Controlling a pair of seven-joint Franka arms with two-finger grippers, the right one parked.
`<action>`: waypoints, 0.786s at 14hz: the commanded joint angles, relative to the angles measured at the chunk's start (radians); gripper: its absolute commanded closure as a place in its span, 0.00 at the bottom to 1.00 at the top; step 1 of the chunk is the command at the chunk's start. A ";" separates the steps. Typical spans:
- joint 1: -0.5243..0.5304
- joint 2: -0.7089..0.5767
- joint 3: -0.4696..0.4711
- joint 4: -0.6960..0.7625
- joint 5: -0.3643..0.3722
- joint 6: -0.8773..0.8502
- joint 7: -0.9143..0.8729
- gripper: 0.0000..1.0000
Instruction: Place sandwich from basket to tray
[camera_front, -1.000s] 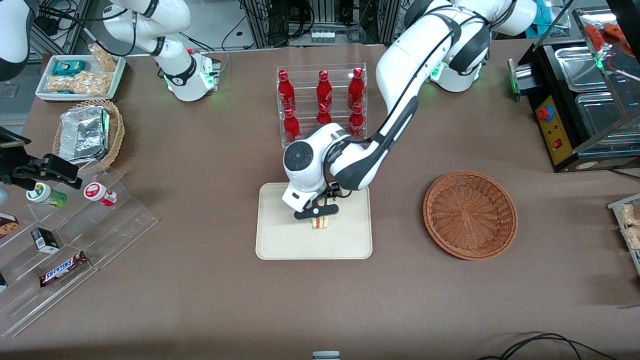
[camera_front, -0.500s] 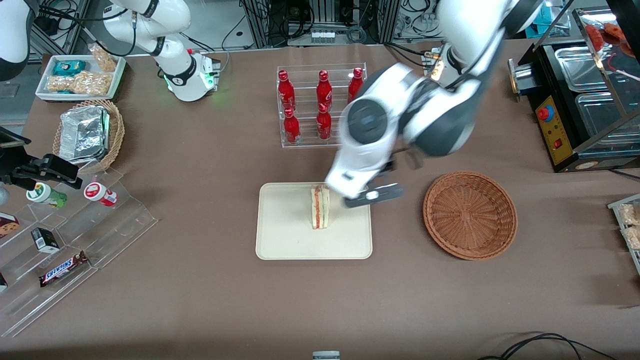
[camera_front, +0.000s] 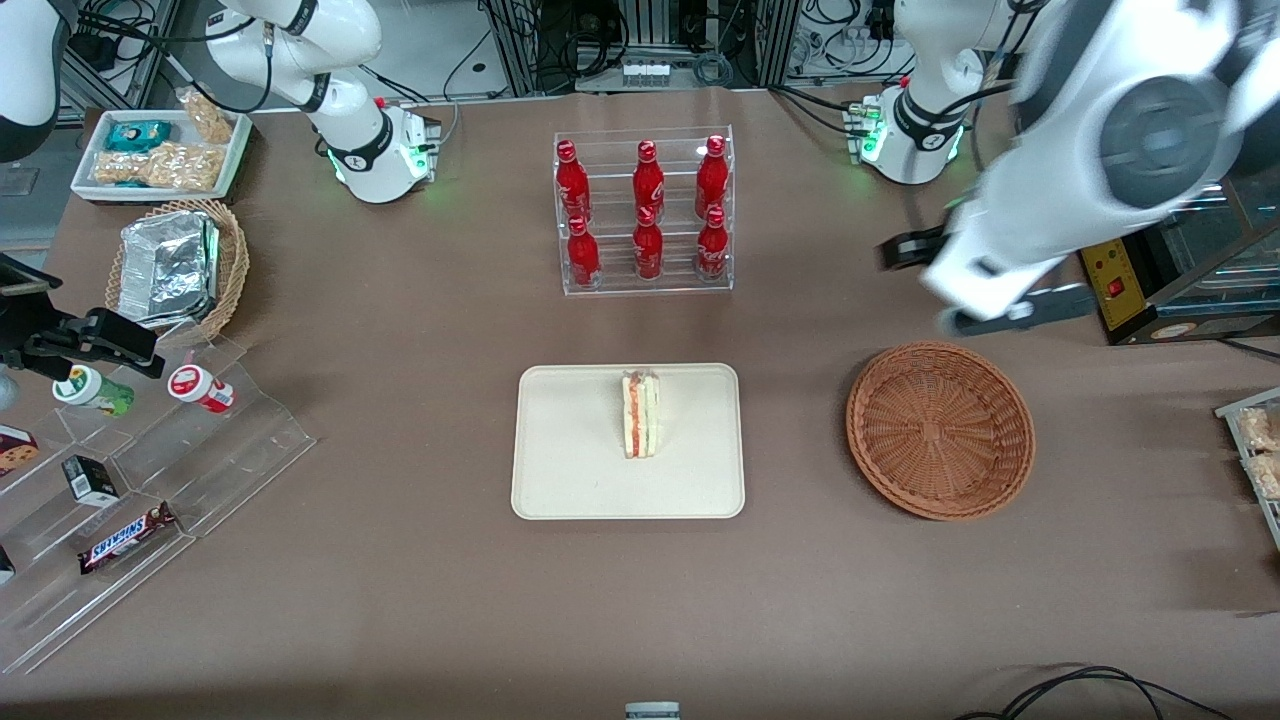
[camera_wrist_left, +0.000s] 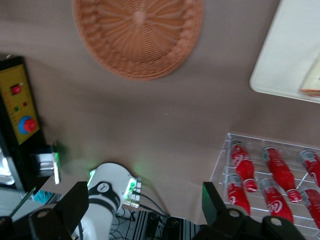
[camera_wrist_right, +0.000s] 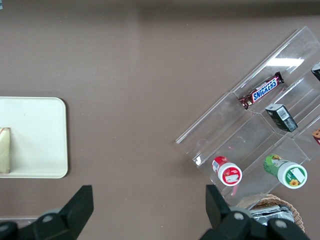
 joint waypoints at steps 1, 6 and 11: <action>0.125 -0.180 -0.010 -0.236 -0.012 0.048 0.086 0.00; 0.234 -0.251 -0.009 -0.246 0.067 0.085 0.204 0.00; 0.234 -0.219 -0.012 -0.112 0.089 0.051 0.258 0.00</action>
